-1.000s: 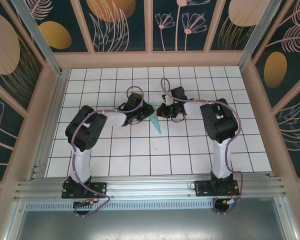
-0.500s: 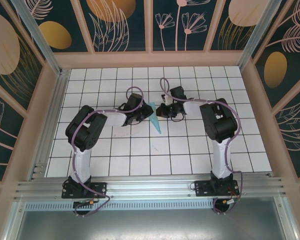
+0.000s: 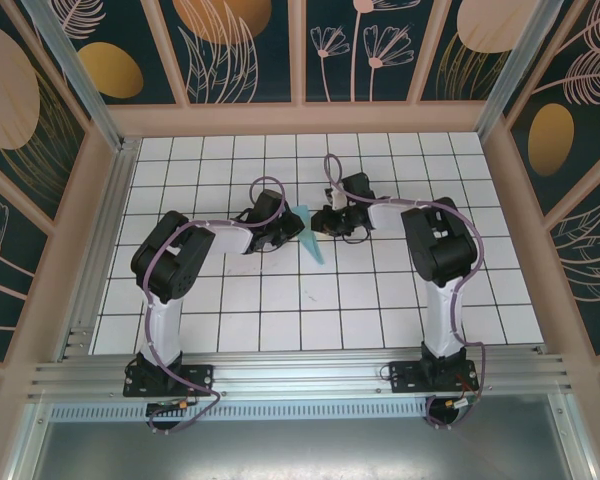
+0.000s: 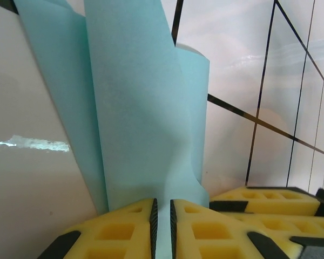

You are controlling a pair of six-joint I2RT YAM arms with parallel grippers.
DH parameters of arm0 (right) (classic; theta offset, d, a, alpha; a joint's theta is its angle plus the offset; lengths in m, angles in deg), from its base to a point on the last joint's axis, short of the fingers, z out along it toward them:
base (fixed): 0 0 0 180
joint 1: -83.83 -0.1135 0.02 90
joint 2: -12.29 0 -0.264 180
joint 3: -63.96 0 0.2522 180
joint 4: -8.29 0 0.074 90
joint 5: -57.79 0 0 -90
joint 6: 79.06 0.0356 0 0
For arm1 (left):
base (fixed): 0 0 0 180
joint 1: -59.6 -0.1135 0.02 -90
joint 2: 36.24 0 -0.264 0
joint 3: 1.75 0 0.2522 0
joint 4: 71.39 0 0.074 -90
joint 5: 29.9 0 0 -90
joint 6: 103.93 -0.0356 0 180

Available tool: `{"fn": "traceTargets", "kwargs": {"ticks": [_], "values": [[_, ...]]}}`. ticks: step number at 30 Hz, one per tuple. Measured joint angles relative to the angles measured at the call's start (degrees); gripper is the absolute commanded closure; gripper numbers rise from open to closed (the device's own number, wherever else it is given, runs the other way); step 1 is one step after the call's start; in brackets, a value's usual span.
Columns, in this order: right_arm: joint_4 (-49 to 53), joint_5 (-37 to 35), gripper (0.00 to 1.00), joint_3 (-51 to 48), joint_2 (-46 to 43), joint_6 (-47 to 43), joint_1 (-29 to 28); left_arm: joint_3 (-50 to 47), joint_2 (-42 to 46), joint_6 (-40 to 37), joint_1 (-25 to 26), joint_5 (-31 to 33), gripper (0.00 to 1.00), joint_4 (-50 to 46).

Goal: Fold a paper plane with a square sheet of paper (pick it up from the middle)
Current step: Fold the wing for the fifth time at the center of the table.

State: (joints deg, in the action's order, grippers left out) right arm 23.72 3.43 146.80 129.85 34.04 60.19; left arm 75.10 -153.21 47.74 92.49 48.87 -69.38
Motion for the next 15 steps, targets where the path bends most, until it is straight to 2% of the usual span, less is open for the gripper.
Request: {"fn": "traceTargets", "kwargs": {"ticks": [8,12,15], "values": [[-0.4,0.3,0.63,-8.1,-9.5,-0.7,0.1,0.0,0.0,0.6,0.0,0.2,0.82,-0.2],[-0.3,0.5,0.63,-9.6,-10.6,-2.2,-1.3,0.0,0.0,0.7,0.0,0.2,0.82,-0.2],[0.0,1.0,0.67,-9.8,-10.6,-3.4,-2.2,0.0,0.0,0.8,0.0,0.2,0.82,-0.2]]}}
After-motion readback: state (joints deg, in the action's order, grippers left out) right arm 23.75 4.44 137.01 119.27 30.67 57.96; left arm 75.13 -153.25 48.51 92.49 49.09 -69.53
